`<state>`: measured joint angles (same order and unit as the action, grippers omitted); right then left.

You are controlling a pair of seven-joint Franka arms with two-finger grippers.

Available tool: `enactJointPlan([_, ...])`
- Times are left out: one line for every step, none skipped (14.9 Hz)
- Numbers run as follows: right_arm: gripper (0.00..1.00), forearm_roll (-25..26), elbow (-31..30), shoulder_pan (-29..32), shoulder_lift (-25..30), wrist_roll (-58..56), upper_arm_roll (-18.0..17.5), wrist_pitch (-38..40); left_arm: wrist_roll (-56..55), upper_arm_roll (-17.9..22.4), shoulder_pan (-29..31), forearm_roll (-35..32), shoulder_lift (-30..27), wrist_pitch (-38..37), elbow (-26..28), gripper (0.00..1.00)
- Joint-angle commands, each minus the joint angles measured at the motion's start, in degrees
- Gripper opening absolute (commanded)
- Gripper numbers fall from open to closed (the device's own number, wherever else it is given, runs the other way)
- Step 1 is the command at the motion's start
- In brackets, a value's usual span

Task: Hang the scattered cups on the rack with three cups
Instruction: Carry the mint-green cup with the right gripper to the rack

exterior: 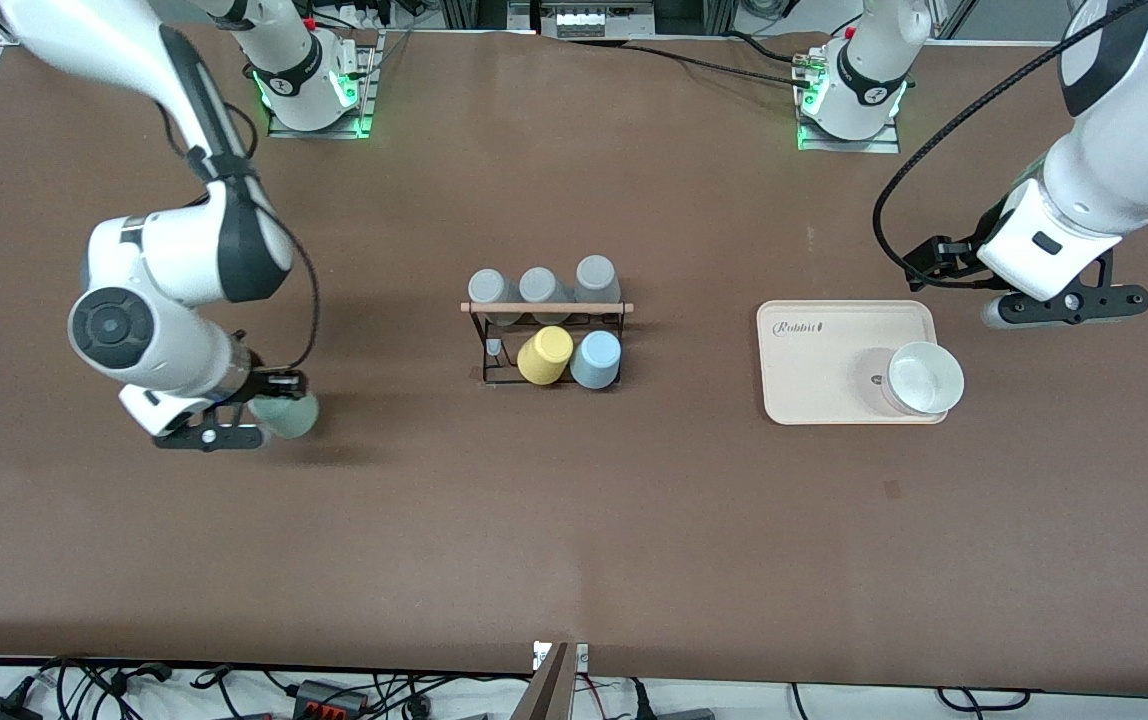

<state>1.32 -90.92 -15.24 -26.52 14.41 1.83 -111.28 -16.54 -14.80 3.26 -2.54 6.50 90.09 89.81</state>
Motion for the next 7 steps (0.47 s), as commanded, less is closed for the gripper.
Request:
enactJointPlan([0.32,-4.0,6.4,-4.8,-1.0,5.8,0.5,5.9,-0.1,-0.1,0.0,-1.3,-0.5,-1.1,-0.5,1.00])
enactJointPlan([0.32,-4.2,7.2,-6.2,-1.1,7.7,0.5,6.1,-0.1,-0.1,0.0,-1.3,-0.5,-1.0,-0.5,1.00])
enactJointPlan([0.32,-4.4,8.2,-7.5,-1.1,9.4,0.4,6.3,-0.1,-0.1,0.1,-1.3,-0.5,-0.9,-0.5,1.00])
enactJointPlan([0.32,-4.4,8.8,-9.4,-1.0,11.3,0.5,7.0,-0.1,-0.2,0.0,-1.3,-0.5,-1.0,-0.5,1.00])
enactJointPlan([0.32,-4.3,9.9,-11.5,-1.0,14.5,0.5,7.7,-0.1,-0.2,-0.1,-1.3,-0.5,-0.9,-0.5,1.00])
enactJointPlan([0.32,-4.3,10.6,-13.0,-1.1,17.3,0.5,7.9,-0.1,-0.2,-0.2,-1.3,-0.5,-0.9,-0.7,1.00])
enactJointPlan([0.32,-4.2,11.0,-14.6,-1.2,19.5,0.5,7.8,-0.1,-0.2,-0.2,-1.4,-0.5,-0.9,-0.7,1.00])
